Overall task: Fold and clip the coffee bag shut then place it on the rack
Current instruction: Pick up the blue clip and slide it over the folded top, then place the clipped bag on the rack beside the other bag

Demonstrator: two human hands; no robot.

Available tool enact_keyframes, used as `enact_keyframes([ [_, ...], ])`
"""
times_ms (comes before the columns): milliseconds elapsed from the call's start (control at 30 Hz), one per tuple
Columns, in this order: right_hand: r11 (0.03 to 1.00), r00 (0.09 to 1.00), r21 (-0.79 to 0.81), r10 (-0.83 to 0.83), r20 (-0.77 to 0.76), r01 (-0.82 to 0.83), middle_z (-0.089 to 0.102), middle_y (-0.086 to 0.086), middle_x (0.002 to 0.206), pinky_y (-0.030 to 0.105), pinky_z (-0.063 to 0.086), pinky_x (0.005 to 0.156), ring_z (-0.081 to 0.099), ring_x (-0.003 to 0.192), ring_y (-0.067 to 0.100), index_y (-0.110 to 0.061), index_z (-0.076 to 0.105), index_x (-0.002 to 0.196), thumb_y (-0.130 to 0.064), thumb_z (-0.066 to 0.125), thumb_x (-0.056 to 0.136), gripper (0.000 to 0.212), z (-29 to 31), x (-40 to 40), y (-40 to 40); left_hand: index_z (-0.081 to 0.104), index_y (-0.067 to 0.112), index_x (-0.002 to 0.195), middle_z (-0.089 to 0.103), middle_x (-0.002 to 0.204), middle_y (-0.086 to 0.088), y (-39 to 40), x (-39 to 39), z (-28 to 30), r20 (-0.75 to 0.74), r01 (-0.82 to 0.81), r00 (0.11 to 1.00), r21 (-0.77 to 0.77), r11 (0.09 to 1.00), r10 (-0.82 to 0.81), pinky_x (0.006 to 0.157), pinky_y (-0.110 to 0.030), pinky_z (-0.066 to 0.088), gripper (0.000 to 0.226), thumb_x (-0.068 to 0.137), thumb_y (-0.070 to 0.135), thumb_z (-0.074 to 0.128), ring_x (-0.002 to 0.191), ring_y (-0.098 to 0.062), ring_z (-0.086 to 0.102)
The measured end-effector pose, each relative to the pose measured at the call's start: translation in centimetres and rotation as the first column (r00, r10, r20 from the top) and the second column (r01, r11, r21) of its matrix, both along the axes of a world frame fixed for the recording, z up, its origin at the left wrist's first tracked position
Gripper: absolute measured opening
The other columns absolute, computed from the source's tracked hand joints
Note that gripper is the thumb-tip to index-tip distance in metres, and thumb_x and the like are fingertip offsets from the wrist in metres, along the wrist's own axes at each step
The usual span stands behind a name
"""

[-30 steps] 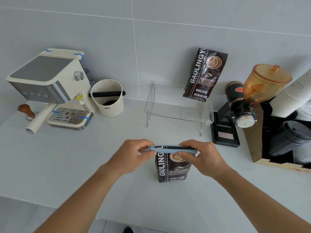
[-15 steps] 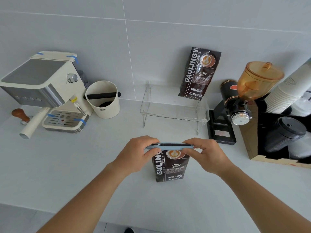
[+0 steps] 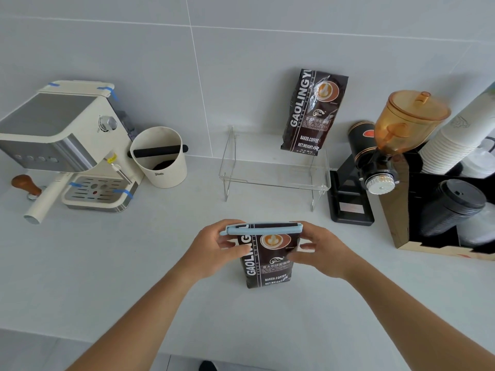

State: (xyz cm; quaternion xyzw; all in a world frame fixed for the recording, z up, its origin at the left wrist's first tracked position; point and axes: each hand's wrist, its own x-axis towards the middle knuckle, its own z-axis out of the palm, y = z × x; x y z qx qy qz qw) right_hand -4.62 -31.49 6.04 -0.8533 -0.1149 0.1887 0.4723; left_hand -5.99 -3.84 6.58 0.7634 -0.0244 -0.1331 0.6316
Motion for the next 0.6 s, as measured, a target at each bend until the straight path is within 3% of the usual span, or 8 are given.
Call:
enact_keyframes([
  [167,1.0,0.987,-0.017,0.023,-0.157,-0.026,0.065,-0.033,0.112,0.032,0.049,0.088,0.057,0.107,-0.01,-0.062,0.053,0.109,-0.035,0.081,0.062,0.061,-2.0,-0.1,0.2,0.065,0.035,0.103,0.076,0.102,0.014,-1.1,-0.9,-3.0,-0.108,0.082,0.992,0.086,0.993,-0.073,0.097,-0.034,0.052,0.054,0.058,0.015,0.089,0.102,-0.006,0.069],
  [233,1.0,0.985,0.022,0.013,-0.171,-0.01,0.067,-0.03,0.113,0.034,0.053,0.089,0.059,0.109,-0.006,-0.061,0.053,0.111,-0.035,0.082,0.062,0.063,-2.4,-0.1,0.4,0.06,0.032,0.106,0.073,0.11,0.007,-1.5,-1.2,-4.0,-0.132,0.072,0.989,0.097,0.993,-0.059,0.099,-0.041,0.051,0.06,0.059,0.01,0.089,0.106,-0.013,0.067],
  [333,0.998,0.987,0.066,-0.003,-0.158,0.013,0.069,-0.026,0.113,0.034,0.055,0.09,0.062,0.108,-0.001,-0.059,0.056,0.11,-0.032,0.083,0.062,0.062,-2.6,-0.2,0.5,0.059,0.03,0.108,0.071,0.114,0.0,-1.6,-1.3,-4.8,-0.128,0.044,0.991,0.093,0.995,-0.032,0.096,-0.043,0.053,0.06,0.06,0.009,0.088,0.106,-0.019,0.067],
  [500,0.994,0.988,0.102,-0.03,-0.15,0.046,0.07,-0.025,0.11,0.028,0.055,0.084,0.065,0.104,0.001,-0.061,0.058,0.106,-0.03,0.083,0.065,0.058,-2.2,-0.4,0.8,0.063,0.03,0.107,0.076,0.105,0.005,-1.4,-0.9,-4.7,-0.095,0.059,0.994,0.076,0.995,-0.052,0.087,-0.034,0.056,0.055,0.06,0.013,0.087,0.096,-0.008,0.07],
  [600,0.987,0.986,0.136,-0.061,-0.153,0.082,0.071,-0.022,0.11,0.029,0.057,0.084,0.066,0.103,0.004,-0.059,0.059,0.105,-0.03,0.084,0.065,0.055,-1.4,-0.4,0.8,0.065,0.028,0.109,0.076,0.106,0.002,-1.3,-0.4,-3.9,-0.062,0.032,0.998,0.034,0.999,-0.03,0.085,-0.036,0.058,0.056,0.06,0.012,0.087,0.101,-0.015,0.07],
])
